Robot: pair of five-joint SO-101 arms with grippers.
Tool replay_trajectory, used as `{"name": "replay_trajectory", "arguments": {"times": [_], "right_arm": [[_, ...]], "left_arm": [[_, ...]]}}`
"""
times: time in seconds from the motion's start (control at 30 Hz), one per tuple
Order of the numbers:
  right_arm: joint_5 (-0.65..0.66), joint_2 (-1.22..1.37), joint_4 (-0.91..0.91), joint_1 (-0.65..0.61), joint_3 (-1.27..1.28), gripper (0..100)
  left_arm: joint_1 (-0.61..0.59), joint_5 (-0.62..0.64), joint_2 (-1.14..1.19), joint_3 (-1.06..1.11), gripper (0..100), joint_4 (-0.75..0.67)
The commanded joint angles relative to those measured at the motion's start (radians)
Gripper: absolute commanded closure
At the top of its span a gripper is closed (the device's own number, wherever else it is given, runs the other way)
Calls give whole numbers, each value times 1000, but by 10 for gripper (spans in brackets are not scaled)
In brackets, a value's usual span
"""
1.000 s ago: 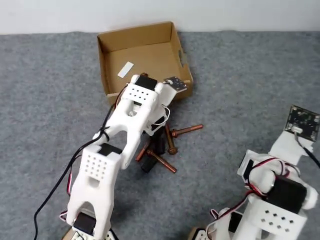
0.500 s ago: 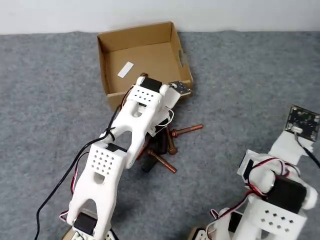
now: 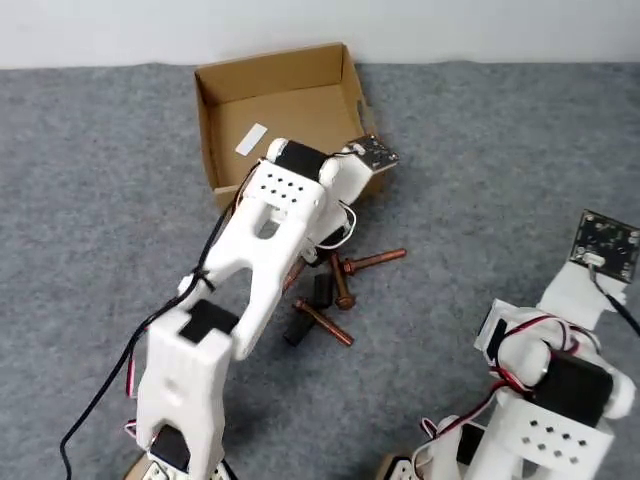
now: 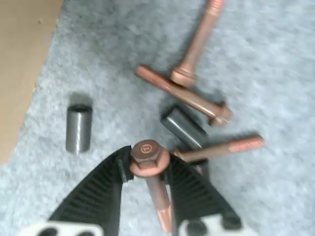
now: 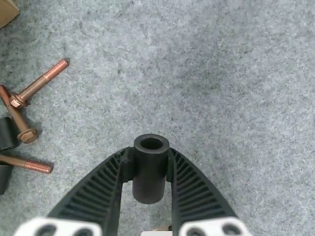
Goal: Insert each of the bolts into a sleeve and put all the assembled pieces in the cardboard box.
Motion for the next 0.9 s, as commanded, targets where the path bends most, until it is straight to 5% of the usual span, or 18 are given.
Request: {"name": "replay_trajectory", "arguments": {"times": [0.0,0.2,0.5,0.73,0.87], "right_arm": [[44,-13,-19,7,-15,990],[89,-62,1,7,-17,990],[199,-360,54,7,-26,991],[89,-417,42,1,-21,990],[9,-427,38,-122,32,990]], "left_arm": [[32,18,-224,82,995,20],[74,259,-466,197,995,20],[81,338,-786,367,995,-5],[153,548,-1049,581,996,-77],[164,571,-1214,768,996,-129]]}}
